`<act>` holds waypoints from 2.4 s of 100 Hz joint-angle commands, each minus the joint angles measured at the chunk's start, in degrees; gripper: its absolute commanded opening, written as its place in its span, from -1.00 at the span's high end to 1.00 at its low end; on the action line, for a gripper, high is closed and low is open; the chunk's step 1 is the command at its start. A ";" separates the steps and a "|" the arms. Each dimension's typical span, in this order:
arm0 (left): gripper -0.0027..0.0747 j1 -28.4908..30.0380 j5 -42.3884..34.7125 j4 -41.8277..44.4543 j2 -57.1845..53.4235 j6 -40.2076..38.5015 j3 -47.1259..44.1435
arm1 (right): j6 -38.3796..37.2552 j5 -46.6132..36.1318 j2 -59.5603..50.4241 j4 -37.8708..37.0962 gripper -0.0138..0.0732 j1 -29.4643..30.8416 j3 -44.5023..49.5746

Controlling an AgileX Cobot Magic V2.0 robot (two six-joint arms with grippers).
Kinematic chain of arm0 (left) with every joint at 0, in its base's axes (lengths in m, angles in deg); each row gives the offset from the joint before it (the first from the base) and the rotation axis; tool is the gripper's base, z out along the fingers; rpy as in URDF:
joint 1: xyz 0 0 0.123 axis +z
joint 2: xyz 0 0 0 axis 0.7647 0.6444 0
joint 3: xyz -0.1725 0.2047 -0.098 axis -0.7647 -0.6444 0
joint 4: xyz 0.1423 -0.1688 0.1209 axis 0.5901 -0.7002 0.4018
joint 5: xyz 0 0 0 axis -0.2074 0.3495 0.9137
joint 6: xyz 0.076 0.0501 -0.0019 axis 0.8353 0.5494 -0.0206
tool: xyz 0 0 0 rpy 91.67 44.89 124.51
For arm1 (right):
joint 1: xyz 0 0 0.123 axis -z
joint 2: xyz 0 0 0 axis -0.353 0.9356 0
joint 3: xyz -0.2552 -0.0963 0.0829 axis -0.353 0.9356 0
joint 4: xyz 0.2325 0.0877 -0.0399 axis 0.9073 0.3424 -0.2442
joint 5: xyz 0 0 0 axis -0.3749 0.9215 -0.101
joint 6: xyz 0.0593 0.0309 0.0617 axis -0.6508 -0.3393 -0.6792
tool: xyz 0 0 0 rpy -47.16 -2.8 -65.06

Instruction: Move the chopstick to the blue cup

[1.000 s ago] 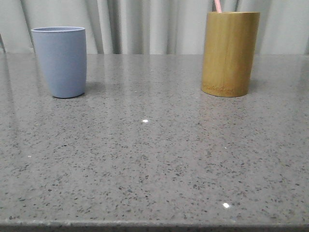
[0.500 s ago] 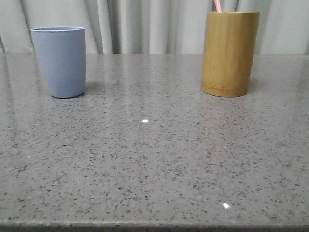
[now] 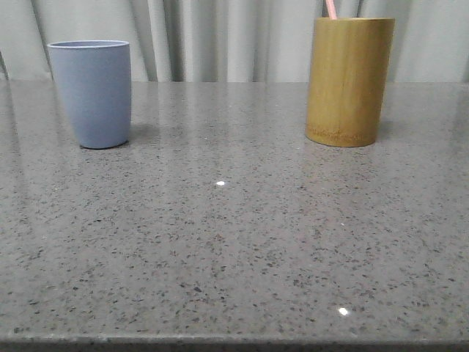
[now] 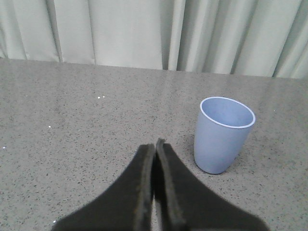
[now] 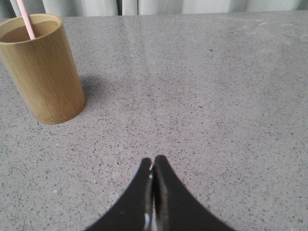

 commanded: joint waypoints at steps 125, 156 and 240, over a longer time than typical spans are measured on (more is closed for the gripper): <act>-0.07 -9.09 7.65 -1.73 40.11 4.85 33.09 | 0.05 -5.60 10.40 0.63 -0.04 0.16 -6.76; -0.07 -10.66 17.02 -1.59 56.16 4.85 46.39 | 0.05 -5.65 10.40 0.63 -0.04 0.16 -6.76; 0.26 -10.56 24.10 -1.34 71.69 4.85 53.16 | 0.05 -5.65 10.40 0.57 -0.04 0.16 -6.76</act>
